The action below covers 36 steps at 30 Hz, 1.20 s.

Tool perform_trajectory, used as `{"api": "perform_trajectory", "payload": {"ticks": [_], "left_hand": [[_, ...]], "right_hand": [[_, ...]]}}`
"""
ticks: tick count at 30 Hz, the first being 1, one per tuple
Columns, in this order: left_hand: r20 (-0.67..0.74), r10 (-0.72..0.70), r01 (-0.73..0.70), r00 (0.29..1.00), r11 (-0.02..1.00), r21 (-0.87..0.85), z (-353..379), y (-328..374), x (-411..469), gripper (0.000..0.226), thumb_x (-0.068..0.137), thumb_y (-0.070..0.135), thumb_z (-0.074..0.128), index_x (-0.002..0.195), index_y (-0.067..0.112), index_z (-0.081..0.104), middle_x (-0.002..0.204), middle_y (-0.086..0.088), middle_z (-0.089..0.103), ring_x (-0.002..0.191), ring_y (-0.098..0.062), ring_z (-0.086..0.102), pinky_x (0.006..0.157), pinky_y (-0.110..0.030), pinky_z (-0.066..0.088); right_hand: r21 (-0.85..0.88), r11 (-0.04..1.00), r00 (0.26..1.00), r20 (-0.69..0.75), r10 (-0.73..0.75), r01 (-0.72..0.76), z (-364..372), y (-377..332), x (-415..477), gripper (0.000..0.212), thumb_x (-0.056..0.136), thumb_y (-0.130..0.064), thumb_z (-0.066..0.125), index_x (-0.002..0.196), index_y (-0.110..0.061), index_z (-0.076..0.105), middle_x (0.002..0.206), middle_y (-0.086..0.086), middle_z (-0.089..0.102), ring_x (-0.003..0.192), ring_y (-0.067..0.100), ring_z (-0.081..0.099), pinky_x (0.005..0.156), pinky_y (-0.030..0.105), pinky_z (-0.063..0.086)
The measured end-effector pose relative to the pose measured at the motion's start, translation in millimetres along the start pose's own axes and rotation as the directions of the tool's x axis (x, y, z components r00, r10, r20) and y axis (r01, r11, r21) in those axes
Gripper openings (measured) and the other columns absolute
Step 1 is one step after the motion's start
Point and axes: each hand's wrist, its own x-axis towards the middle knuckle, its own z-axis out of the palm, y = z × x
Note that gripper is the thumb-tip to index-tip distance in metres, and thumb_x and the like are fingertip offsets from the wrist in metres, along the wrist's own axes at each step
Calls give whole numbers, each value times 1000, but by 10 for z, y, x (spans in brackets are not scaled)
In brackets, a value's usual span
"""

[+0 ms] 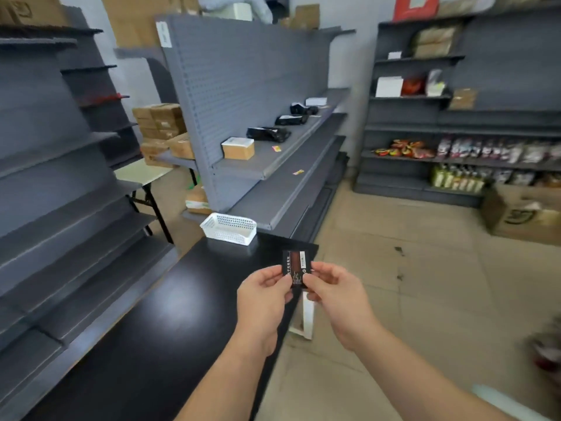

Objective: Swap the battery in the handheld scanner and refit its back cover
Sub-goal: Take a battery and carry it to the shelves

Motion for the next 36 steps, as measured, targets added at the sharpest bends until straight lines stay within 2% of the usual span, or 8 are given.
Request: {"api": "perform_trajectory", "payload": {"ticks": [4,7,9,12,16,20,30,36], "left_hand": [[134,-8,0,991,998,57,807,-94,179,17,86,-1,69,94,14,72,87,-8,78,88,-26,73,81,-38,59],[183,-28,13,983,997,82,1246,-151,311,18,87,-1,68,93,16,71,92,-6,77,90,-20,73,77,-32,58],[213,-44,23,976,995,100,1482,-179,415,18,87,-1,68,98,14,72,92,-5,77,89,-17,73,73,-28,58],[255,-64,29,965,990,139,1775,-234,641,21,88,-2,67,104,11,72,93,-5,77,90,-19,73,74,-28,59],[324,-89,28,942,982,186,2146,-275,1095,21,87,0,67,103,13,73,89,0,79,90,-23,74,85,-37,59],[391,-105,28,914,980,198,2501,-258,1682,21,88,1,66,106,12,71,91,-2,79,90,-24,74,84,-38,60],[453,-139,38,881,974,225,3332,-74,2864,20,87,-3,67,101,10,70,88,-8,78,73,-20,69,74,-35,58],[426,-123,30,896,976,217,3881,-48,3462,19,87,-4,67,100,10,69,92,-9,76,81,-20,71,63,-26,54]], "right_hand": [[26,999,994,-111,-16,19,-686,-163,347,22,84,1,72,102,-12,69,89,2,75,69,10,69,62,23,53],[39,999,984,-176,-20,27,-1037,-227,566,21,85,1,71,103,-10,69,93,5,76,73,10,69,60,19,54],[49,998,977,-214,-17,28,-1211,-247,715,19,85,1,71,100,-11,70,89,3,76,70,12,68,63,22,55],[66,998,965,-264,-6,25,-1407,-249,973,19,85,1,71,98,-13,70,84,2,77,70,16,67,69,29,56],[70,997,950,-313,1,22,-1586,-264,1439,20,85,-1,70,100,-14,69,90,7,78,73,17,68,71,31,57],[68,997,929,-369,-12,40,-1654,-350,2033,21,85,1,71,101,-12,69,91,8,77,72,17,69,70,31,56],[88,995,893,-450,-8,53,-1808,-637,3313,21,85,0,71,102,-11,70,88,3,78,71,13,69,68,26,56],[86,995,904,-427,-12,53,-2035,-734,4150,21,85,0,70,103,-11,69,88,3,78,73,13,71,68,27,56]]}}
